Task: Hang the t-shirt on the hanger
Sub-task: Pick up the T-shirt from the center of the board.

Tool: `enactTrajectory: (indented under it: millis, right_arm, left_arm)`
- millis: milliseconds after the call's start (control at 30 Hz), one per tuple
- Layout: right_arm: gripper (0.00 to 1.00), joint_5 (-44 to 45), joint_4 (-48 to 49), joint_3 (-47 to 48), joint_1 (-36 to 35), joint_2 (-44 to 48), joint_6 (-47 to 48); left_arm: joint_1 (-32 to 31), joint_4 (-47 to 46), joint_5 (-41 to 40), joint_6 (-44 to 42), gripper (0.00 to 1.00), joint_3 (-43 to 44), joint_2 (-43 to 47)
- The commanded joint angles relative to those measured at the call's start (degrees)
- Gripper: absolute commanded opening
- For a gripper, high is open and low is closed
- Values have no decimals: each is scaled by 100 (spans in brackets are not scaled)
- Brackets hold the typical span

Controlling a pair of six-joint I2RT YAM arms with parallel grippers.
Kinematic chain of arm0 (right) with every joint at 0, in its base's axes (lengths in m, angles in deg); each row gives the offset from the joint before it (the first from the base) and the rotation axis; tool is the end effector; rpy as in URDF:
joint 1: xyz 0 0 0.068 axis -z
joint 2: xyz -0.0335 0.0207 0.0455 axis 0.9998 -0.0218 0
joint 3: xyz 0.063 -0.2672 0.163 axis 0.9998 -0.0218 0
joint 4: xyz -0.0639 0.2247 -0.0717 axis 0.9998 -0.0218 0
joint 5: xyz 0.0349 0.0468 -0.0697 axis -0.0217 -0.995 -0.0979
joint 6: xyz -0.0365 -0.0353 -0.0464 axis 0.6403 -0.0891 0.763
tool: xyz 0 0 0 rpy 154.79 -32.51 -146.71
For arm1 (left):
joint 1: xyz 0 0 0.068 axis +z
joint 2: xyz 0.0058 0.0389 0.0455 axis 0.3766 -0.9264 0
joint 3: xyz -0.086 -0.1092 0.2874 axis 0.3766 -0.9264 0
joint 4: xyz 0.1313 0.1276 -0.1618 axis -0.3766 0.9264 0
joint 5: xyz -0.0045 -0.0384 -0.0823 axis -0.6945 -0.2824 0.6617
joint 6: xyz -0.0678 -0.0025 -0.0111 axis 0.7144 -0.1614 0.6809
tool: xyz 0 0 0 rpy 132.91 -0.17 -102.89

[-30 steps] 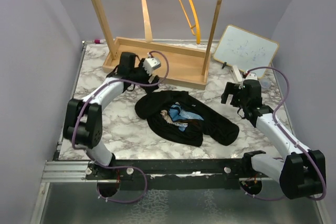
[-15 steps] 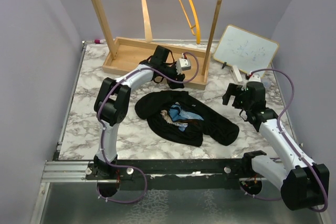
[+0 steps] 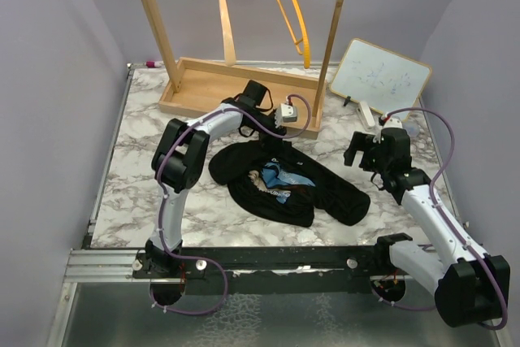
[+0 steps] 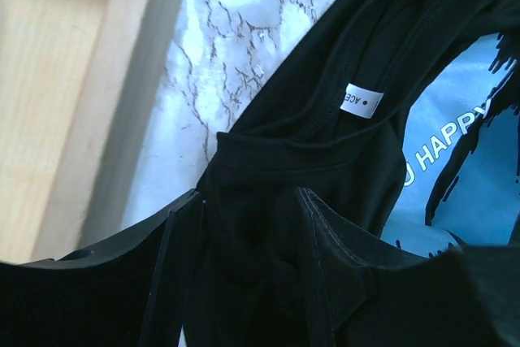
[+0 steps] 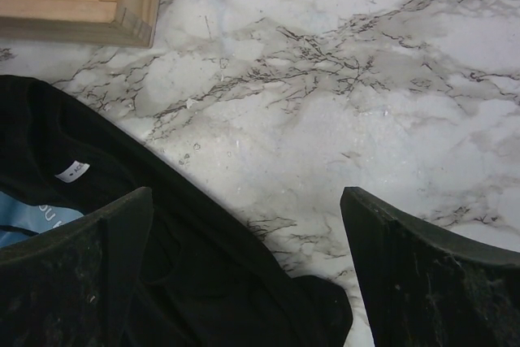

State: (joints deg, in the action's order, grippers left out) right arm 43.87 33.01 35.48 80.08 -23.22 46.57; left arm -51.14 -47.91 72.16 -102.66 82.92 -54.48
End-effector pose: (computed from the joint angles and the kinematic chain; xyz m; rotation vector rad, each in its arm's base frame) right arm 0.1725 0.0225 0.2637 0.2279 2.2458 0.1761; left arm 0.3946 -0.2658 0.2258 1.5473 1.7487 -0.9538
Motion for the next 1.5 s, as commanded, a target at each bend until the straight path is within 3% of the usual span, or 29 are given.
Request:
enactTrajectory:
  millis: [0, 200, 267, 433, 733, 900, 1133, 1467]
  right_arm:
    - [99, -146, -83, 104, -19, 52, -28]
    - [99, -162, -127, 96, -21, 122, -61]
    - [99, -164, -130, 96, -21, 139, -66]
    - [99, -218, -134, 112, -21, 131, -53]
    - [99, -532, -133, 471, -17, 12, 161]
    - [99, -840, -268, 1199, -20, -131, 277]
    - [93, -1196, -428, 3058, -21, -487, 405]
    - [84, -1870, -124, 6375, -43, -2132, 188]
  left_arm:
    - [-60, 172, 225, -217, 51, 98, -330]
    - [-59, 167, 128, -218, 51, 176, -601]
    - [-60, 184, 139, -197, 41, 215, -663]
    - [-52, 376, 261, 95, 0, 437, -564]
    - [39, 624, 162, 264, 0, 142, 696]
    - [69, 912, 2, 233, 0, -125, 1448]
    - [92, 1128, -128, 325, 0, -675, 2225]
    - [89, 1011, -164, 548, 0, -1101, 2417]
